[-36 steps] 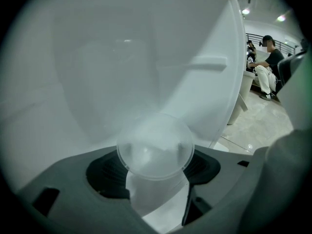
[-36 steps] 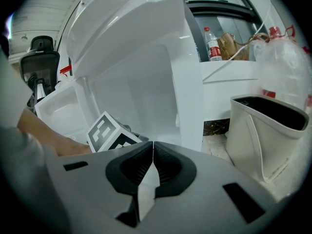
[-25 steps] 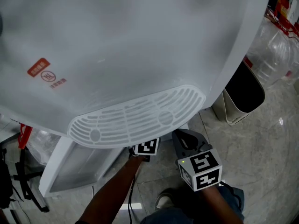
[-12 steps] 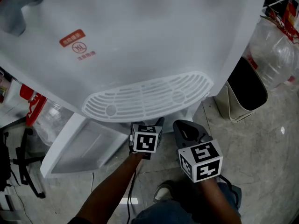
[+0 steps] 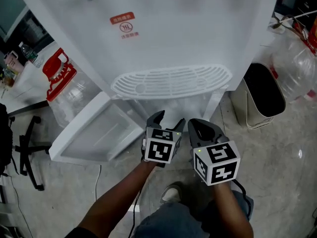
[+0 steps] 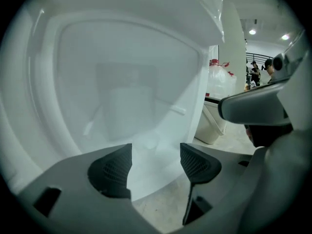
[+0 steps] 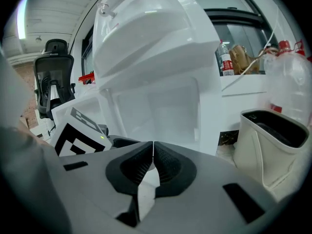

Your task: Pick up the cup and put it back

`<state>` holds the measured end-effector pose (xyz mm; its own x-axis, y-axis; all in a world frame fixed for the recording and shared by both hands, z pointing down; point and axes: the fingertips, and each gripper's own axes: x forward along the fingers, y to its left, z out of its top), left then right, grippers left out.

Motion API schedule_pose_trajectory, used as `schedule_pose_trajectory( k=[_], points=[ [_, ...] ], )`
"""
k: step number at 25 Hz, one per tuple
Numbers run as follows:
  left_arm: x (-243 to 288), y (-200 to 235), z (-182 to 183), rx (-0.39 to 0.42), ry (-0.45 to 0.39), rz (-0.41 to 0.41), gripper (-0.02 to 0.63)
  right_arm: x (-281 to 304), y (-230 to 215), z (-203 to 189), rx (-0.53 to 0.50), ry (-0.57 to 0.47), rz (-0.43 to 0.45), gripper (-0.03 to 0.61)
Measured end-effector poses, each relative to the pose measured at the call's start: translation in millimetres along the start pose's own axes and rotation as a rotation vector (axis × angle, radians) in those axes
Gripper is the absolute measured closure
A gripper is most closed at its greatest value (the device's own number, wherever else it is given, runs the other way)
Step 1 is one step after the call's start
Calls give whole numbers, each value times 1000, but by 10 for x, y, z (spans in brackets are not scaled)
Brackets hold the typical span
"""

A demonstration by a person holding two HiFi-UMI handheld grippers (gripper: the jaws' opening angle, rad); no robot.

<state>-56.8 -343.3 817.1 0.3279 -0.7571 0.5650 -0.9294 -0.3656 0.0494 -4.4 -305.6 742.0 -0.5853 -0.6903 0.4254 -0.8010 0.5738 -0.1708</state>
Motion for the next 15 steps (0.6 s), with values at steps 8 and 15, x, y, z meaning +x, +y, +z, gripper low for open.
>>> schedule_pose_trajectory(
  k=[8, 15],
  points=[
    [-525, -160, 220, -8, -86, 26, 356, -219, 211, 150, -24, -40, 37, 557],
    [-888, -284, 447, 31, -182, 73, 412, -402, 310, 297, -36, -82, 60, 557]
  ],
)
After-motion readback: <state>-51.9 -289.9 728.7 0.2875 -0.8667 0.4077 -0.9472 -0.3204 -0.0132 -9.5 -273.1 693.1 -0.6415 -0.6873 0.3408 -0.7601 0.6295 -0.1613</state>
